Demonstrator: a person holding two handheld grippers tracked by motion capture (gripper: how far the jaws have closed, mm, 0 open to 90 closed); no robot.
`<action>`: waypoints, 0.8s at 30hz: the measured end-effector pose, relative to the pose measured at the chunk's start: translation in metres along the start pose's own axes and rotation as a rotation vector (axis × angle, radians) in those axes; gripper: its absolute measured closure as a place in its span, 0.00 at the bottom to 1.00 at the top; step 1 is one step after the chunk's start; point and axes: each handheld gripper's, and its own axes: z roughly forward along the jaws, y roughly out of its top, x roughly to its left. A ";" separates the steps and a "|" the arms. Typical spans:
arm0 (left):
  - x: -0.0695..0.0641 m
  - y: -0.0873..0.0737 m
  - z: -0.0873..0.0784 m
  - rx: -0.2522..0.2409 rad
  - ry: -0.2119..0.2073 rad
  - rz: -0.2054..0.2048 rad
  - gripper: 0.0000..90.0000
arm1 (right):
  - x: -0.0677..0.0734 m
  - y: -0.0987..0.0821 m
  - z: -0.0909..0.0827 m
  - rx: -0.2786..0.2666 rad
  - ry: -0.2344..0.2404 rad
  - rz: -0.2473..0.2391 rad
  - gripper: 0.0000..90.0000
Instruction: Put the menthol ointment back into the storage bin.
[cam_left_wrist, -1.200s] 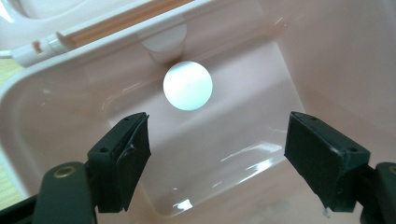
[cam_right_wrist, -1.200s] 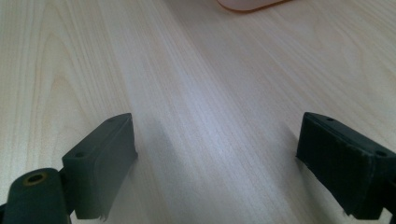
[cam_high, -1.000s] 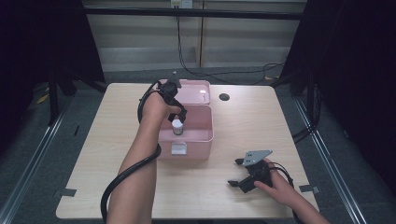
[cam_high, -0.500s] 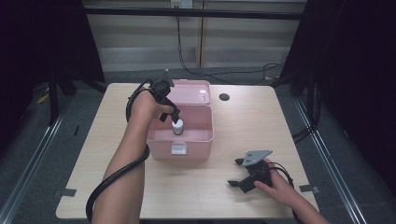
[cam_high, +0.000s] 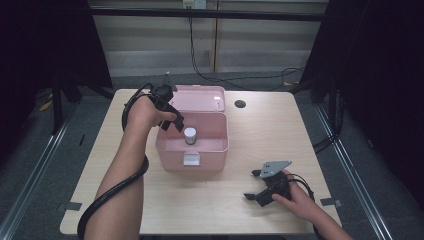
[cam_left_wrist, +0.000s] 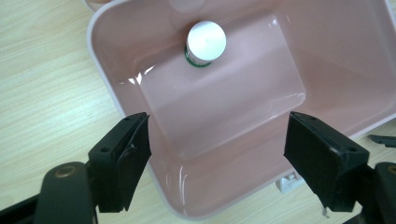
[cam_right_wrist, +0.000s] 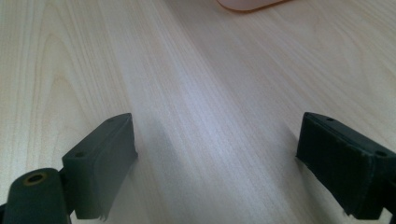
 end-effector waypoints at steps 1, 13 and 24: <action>0.001 -0.001 -0.001 -0.001 0.000 0.003 0.25 | 0.000 0.000 0.000 0.000 0.000 0.000 0.12; 0.018 -0.019 -0.016 -0.029 0.006 -0.034 0.25 | 0.000 0.000 0.000 0.000 0.000 -0.001 0.12; 0.030 -0.037 -0.025 -0.051 0.007 -0.046 0.25 | 0.000 0.000 0.000 -0.002 0.000 -0.001 0.12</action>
